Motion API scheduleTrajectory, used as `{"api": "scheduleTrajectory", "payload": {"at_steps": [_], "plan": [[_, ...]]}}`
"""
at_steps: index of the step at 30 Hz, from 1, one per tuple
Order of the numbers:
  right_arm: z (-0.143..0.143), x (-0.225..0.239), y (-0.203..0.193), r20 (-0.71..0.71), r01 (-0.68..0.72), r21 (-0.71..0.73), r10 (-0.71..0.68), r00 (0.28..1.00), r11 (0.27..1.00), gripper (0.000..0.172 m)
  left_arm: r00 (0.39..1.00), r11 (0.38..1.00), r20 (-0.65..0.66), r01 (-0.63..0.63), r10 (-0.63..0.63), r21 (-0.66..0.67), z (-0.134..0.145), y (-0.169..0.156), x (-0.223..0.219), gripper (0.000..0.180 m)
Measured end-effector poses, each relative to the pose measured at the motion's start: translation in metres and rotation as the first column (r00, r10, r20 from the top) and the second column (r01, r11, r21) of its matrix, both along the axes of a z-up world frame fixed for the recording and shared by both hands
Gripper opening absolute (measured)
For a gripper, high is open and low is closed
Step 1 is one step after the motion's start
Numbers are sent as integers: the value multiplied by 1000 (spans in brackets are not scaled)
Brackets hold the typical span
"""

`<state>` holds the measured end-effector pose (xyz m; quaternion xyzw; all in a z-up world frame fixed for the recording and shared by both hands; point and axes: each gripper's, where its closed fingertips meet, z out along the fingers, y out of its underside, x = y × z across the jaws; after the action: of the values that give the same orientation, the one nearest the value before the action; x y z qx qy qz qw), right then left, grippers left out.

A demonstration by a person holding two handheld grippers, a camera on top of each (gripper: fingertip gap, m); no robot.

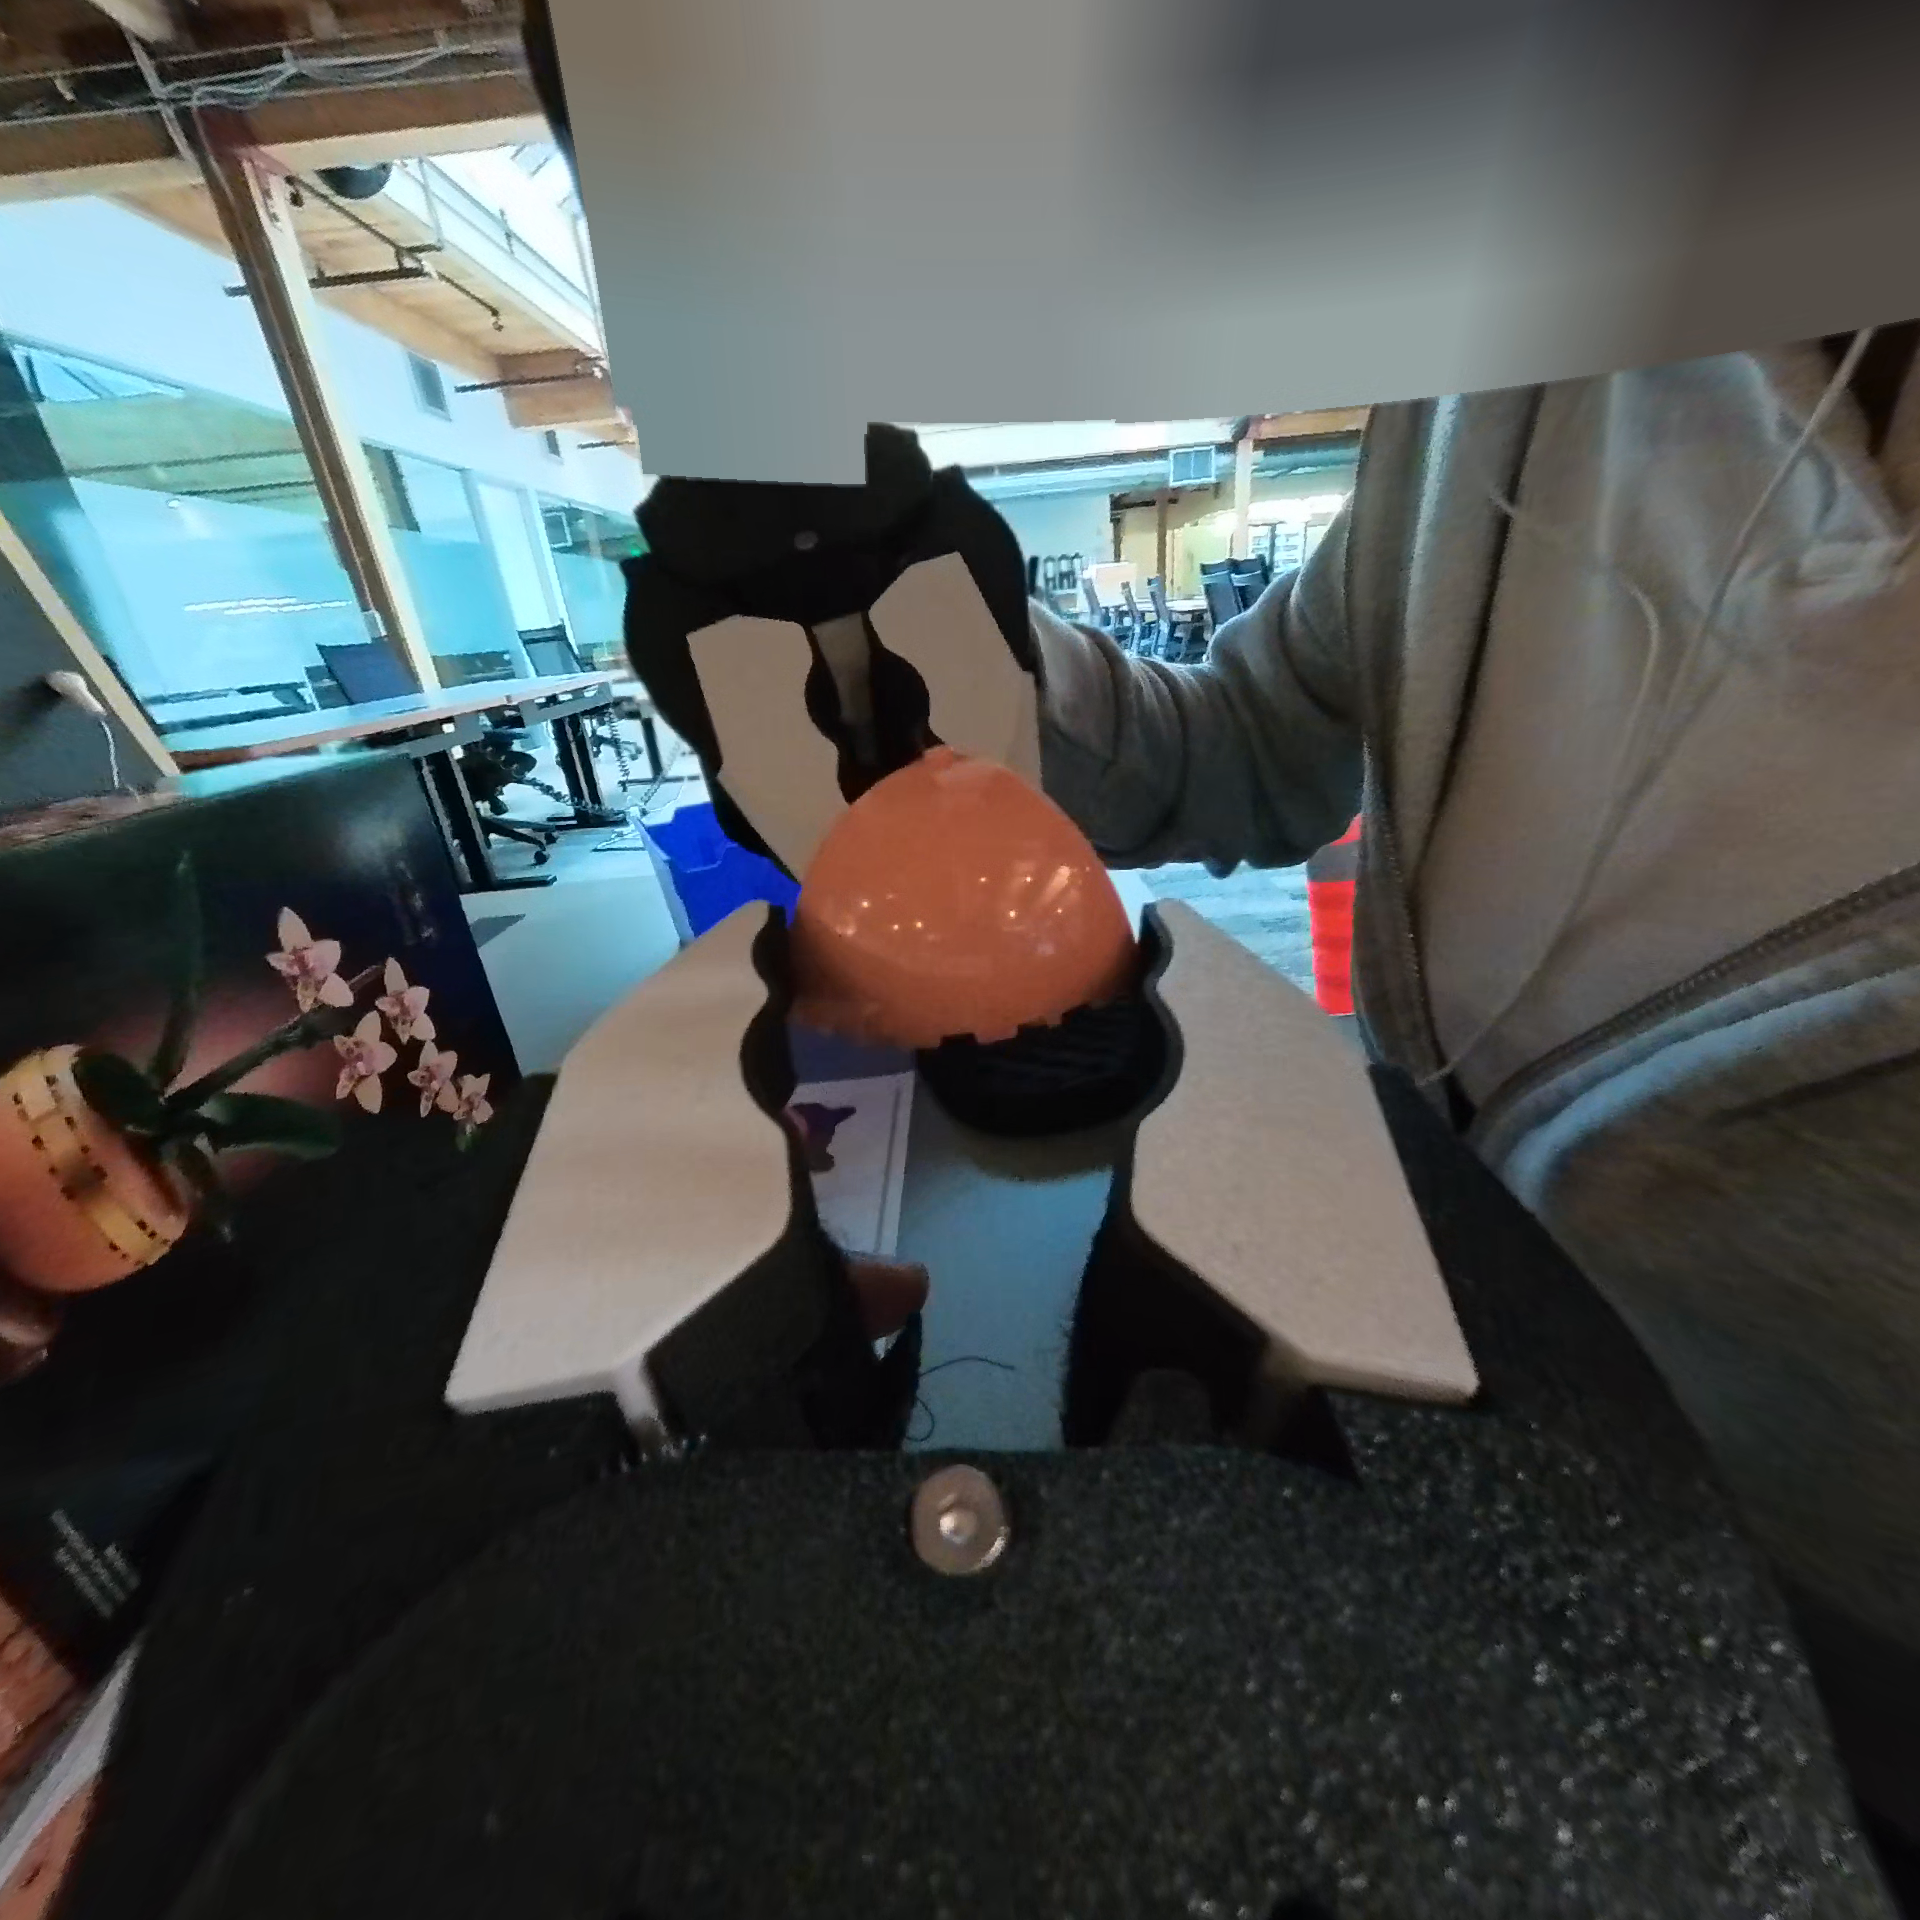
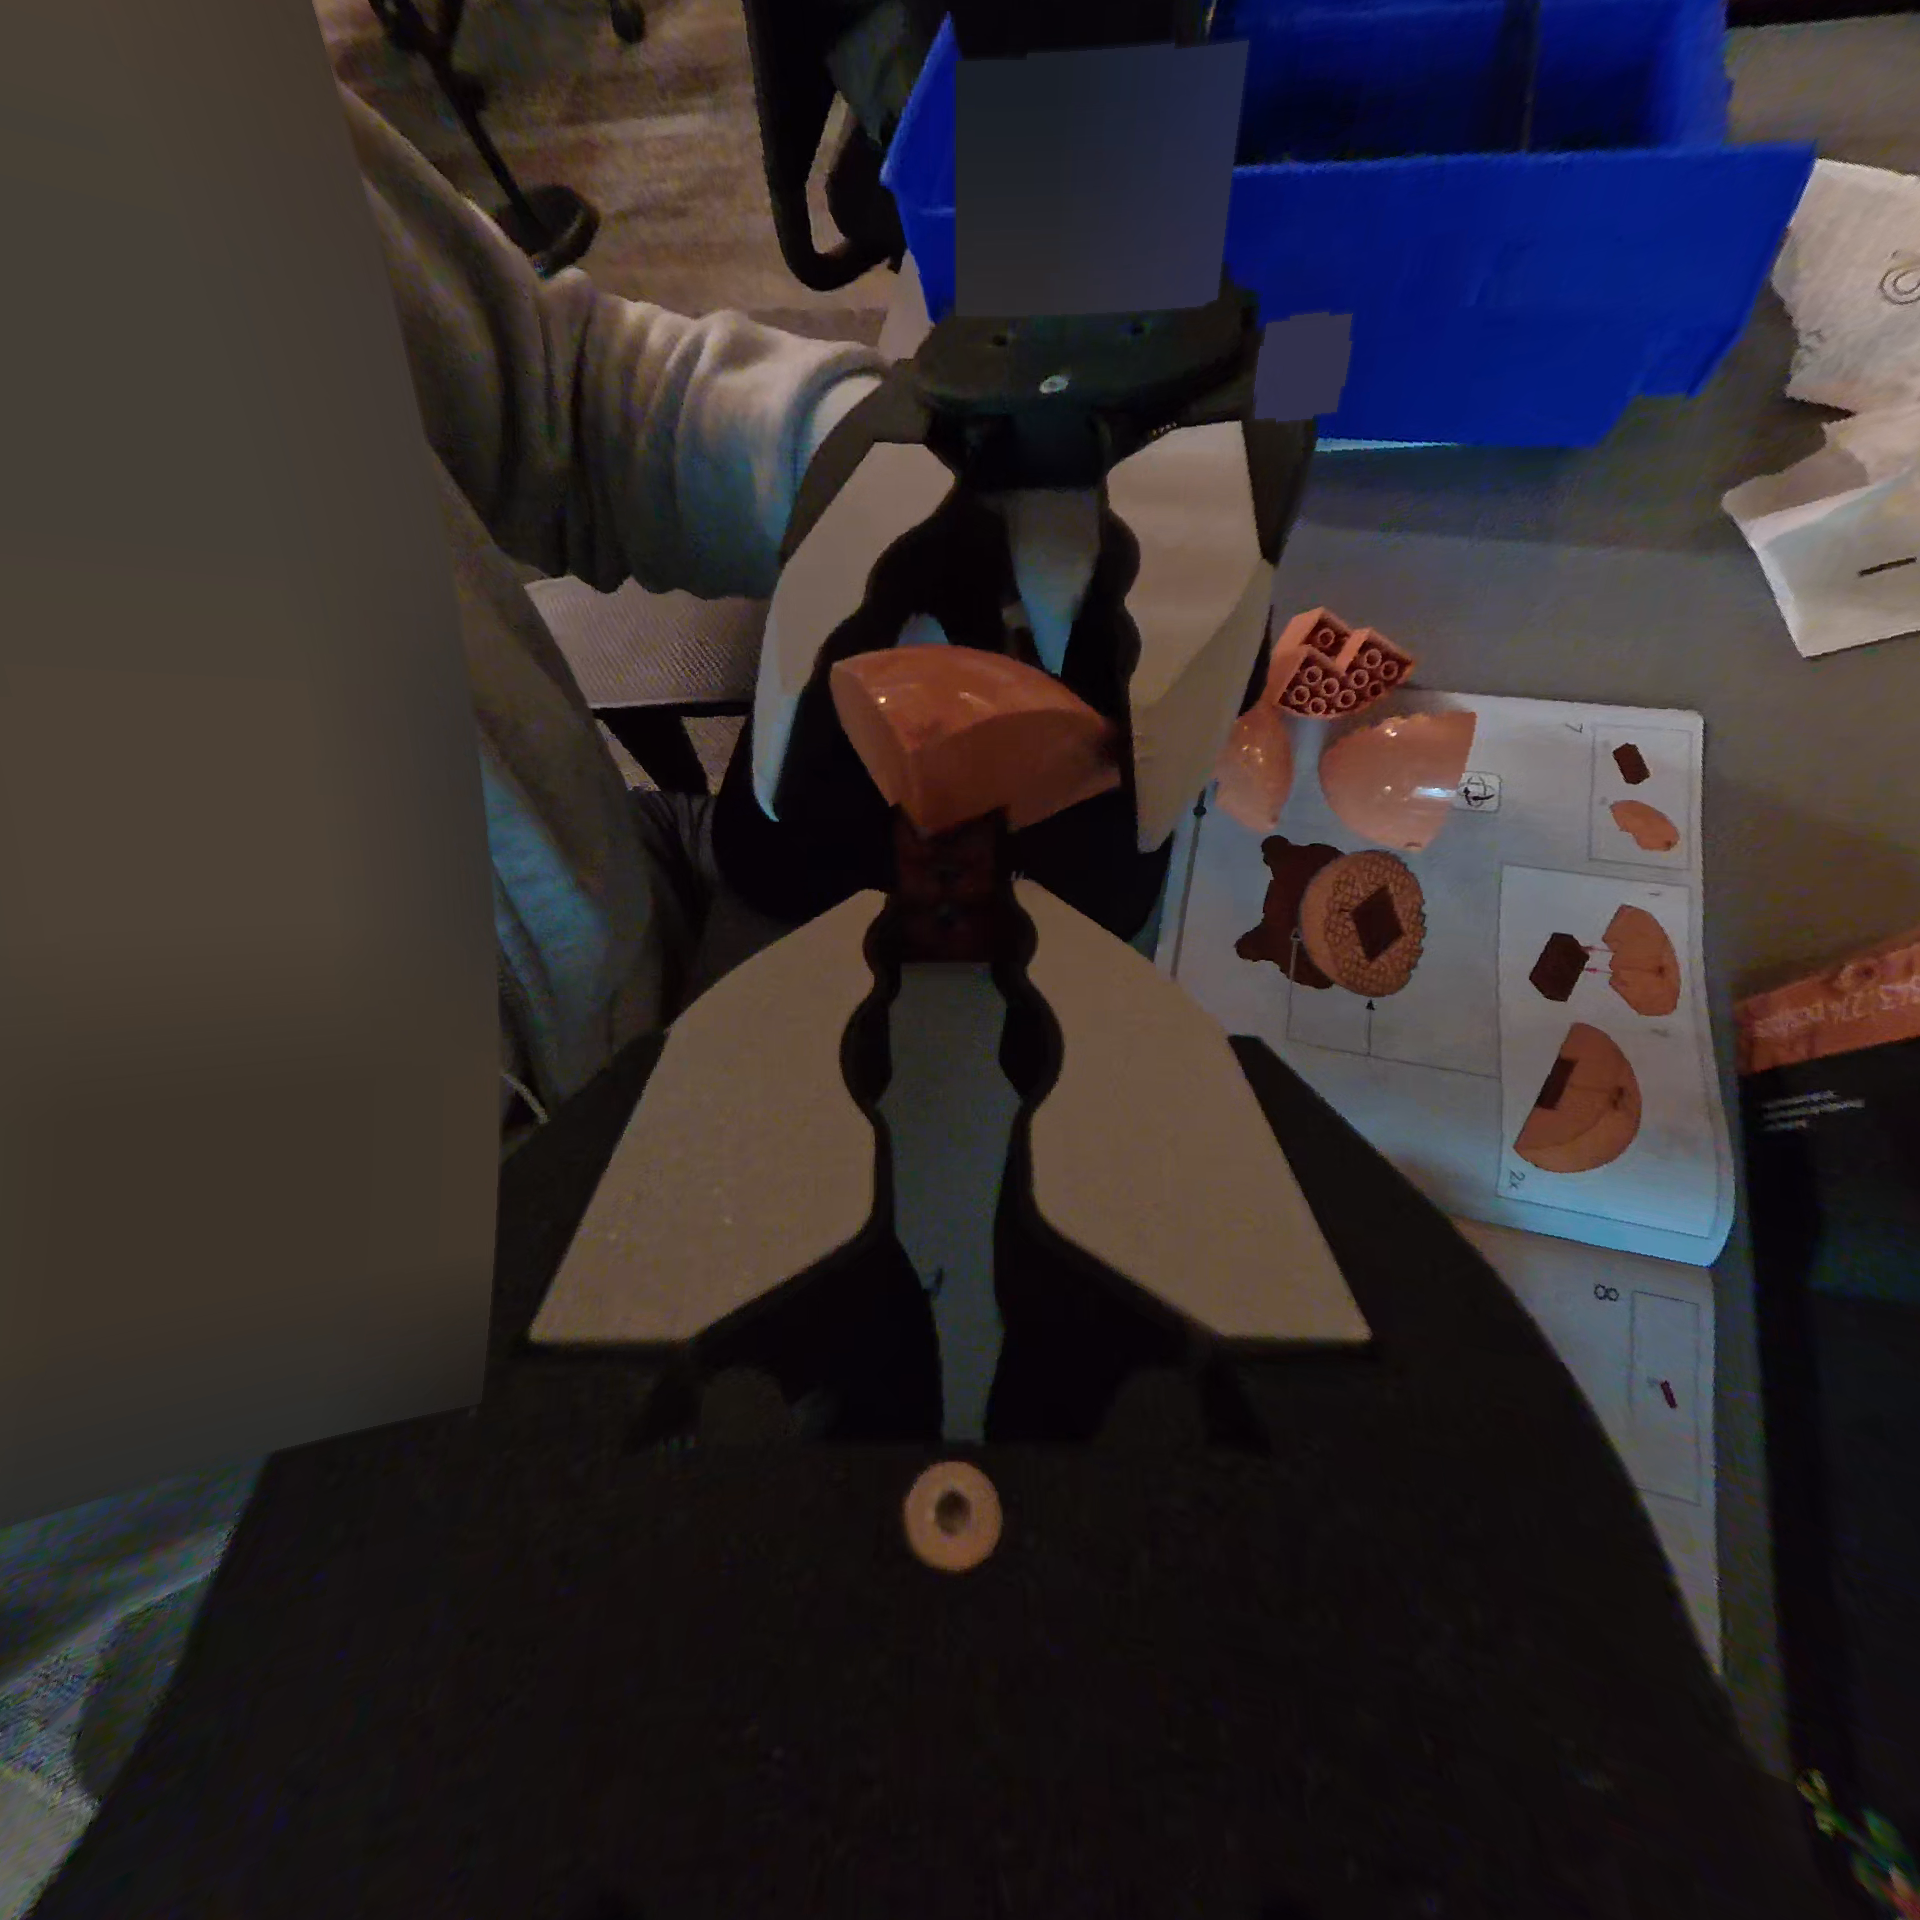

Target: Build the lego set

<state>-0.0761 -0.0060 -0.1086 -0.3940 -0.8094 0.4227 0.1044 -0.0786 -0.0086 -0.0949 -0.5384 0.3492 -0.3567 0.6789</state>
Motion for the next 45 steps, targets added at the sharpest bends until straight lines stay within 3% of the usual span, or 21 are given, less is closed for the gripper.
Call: {"api": "scheduleTrajectory", "payload": {"at_steps": [6, 12, 18, 25, 32, 38, 45], "plan": [[6, -2, -3, -46, 7, -6, -7, 999, 1000, 15, 1000, 999, -13, 16, -15, 43, 5, -4, -1, 63], [20, 1, -11, -152, -6, -4, 5, 988, 1000, 15, 992, 992, -128, 32, -15, 126, 1, -9, 6, 63], [19, 2, -7, -210, 24, -5, -25, 977, 1000, 15, 987, 992, -158, 28, -8, 124, 1, -5, 9, 63], [22, -1, 1, -379, 144, -53, -153, 913, 988, 15, 982, 991, -185, -17, 41, 129, 3, 2, 4, 63], [21, -5, 8, -407, 270, -107, -290, 866, 957, 15, 969, 992, -239, -33, 62, 125, 3, 10, -1, 63], [19, -11, 30, -409, 396, -204, -446, 796, 895, 15, 945, 979, -256, -192, 205, 73, 0, 32, -10, 63], [17, -17, 48, -488, 557, -177, -564, 666, 811, 15, 870, 916, -295, -398, 395, 52, -2, 55, -18, 63]]}}
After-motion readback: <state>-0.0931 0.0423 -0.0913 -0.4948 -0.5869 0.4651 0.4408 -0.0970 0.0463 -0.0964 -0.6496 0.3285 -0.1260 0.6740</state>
